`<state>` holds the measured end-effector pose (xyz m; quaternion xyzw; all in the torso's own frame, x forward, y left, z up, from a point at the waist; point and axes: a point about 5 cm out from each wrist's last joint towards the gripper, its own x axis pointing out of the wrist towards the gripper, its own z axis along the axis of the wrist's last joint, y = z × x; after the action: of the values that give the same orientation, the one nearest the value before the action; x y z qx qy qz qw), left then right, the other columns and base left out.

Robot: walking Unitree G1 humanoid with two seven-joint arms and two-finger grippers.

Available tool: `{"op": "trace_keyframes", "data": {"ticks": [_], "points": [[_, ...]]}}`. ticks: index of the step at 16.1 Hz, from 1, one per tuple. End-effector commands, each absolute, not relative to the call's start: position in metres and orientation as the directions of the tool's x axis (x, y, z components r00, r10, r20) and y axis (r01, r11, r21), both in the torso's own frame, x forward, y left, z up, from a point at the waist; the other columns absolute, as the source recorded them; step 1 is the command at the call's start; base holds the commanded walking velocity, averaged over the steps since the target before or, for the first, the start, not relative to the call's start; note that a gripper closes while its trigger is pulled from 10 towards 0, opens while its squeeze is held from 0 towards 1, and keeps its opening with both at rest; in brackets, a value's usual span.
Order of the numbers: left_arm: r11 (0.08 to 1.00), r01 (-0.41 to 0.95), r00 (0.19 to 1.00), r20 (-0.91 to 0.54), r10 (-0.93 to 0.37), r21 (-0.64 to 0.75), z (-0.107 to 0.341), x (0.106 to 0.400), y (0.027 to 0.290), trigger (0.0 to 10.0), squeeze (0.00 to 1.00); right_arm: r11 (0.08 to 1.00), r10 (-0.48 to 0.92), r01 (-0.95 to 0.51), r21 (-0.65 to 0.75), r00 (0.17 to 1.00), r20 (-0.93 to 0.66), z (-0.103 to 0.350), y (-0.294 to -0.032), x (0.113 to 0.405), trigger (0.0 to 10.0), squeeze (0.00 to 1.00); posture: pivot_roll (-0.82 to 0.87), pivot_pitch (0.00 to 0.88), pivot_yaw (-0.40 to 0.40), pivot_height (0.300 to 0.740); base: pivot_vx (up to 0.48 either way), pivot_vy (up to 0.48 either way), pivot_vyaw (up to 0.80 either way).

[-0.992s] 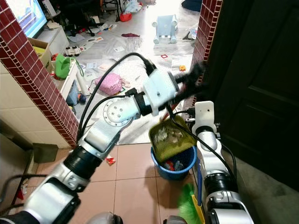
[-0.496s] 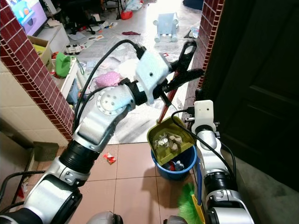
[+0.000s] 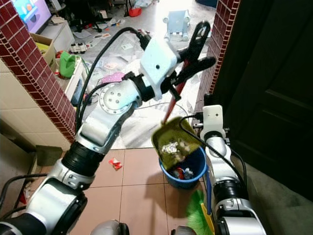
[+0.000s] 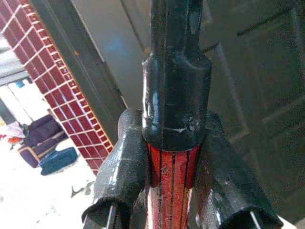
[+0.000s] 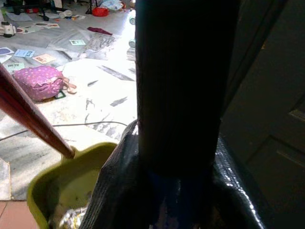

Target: Sweep floor

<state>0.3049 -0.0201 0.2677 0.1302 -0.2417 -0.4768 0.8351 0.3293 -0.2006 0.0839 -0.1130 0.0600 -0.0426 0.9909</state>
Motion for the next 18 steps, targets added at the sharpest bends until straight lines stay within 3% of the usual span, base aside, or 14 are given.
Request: {"op": "trace_keyframes", "data": {"ticks": [1,3,5,7,11,18], "points": [[0.485,0.686,0.351,0.337,-0.874,0.543,0.285,0.292,-0.024,10.0,0.00,0.973,-0.077,0.057,-0.225,0.994,-0.082,0.090,-0.195,0.334,10.0,0.00,-0.11,0.000,0.054,0.740,0.000,0.000,0.00],[0.495,0.686,0.349,0.356,-0.867,0.532,0.287,0.290,-0.025,10.0,0.00,0.973,-0.077,0.057,-0.225,0.994,-0.082,0.090,-0.195,0.335,10.0,0.00,-0.11,0.000,0.055,0.740,0.000,0.000,0.00],[0.355,0.831,0.268,0.251,-0.930,0.428,0.273,0.280,-0.035,10.0,0.00,0.974,-0.072,0.051,-0.222,0.994,-0.085,0.090,-0.193,0.335,10.0,0.00,-0.10,0.000,0.052,0.740,0.000,0.000,0.00],[0.336,0.844,0.255,0.238,-0.937,0.418,0.270,0.278,-0.036,10.0,0.00,0.974,-0.067,0.047,-0.221,0.994,-0.086,0.090,-0.193,0.335,10.0,0.00,-0.10,0.000,0.052,0.740,0.000,0.000,0.00],[0.513,0.702,0.373,0.359,-0.856,0.494,0.292,0.297,-0.022,10.0,0.00,0.973,-0.071,0.050,-0.223,0.994,-0.086,0.090,-0.193,0.336,10.0,0.00,-0.10,0.000,0.052,0.740,0.000,0.000,0.00],[0.701,0.517,0.431,0.558,-0.709,0.492,0.332,0.309,0.007,10.0,0.00,0.973,-0.070,0.049,-0.225,0.994,-0.085,0.090,-0.193,0.336,10.0,0.00,-0.10,0.000,0.046,0.740,0.000,0.000,0.00]]}}
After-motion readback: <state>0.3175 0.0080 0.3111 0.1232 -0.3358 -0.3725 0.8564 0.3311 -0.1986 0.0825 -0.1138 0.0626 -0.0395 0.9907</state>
